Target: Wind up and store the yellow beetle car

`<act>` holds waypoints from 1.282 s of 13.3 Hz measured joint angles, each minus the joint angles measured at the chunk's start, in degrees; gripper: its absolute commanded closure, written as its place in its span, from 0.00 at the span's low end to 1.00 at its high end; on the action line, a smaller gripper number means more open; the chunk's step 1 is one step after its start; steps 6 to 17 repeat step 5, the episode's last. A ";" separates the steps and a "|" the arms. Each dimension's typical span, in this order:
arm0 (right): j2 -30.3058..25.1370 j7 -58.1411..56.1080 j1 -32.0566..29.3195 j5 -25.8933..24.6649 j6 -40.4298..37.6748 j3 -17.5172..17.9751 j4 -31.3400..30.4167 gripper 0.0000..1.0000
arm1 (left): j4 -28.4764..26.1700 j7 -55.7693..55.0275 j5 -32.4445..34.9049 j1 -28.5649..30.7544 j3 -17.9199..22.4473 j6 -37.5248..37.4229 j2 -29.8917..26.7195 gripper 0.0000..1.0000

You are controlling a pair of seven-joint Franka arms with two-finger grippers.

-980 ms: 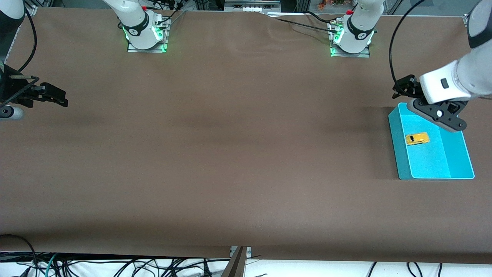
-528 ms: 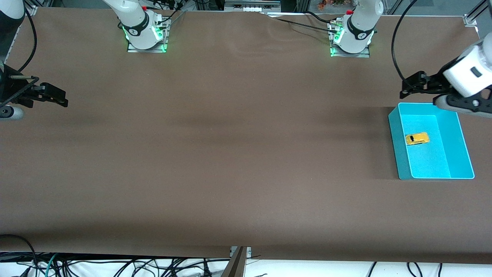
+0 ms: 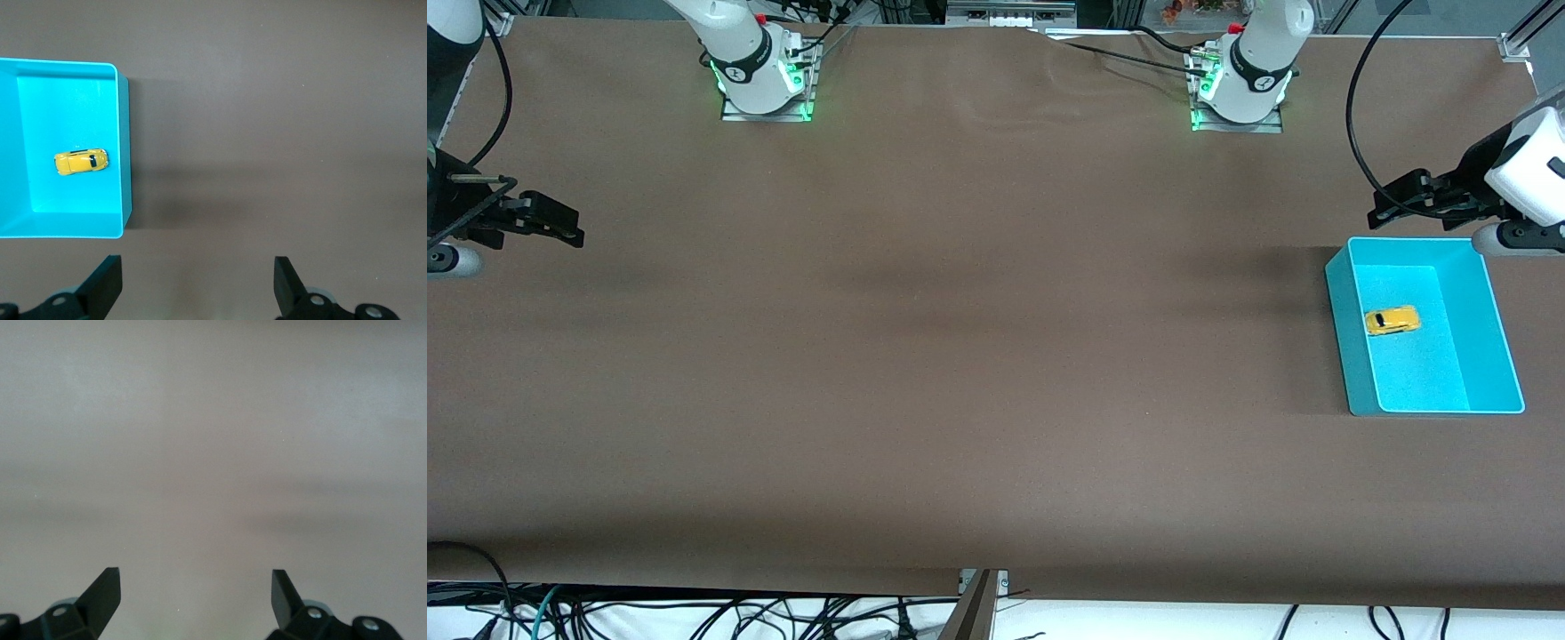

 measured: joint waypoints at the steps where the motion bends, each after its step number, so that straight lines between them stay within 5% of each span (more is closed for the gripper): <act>1: 0.00 0.00 0.00 0.00 0.00 0.00 0.00 0.00 | -1.00 -0.02 0.00 -0.98 1.15 1.10 -0.42 0.00; 17: 0.00 0.00 0.00 0.00 0.00 0.00 0.00 0.00 | -2.46 -0.09 0.00 -2.20 2.68 1.92 -1.44 0.00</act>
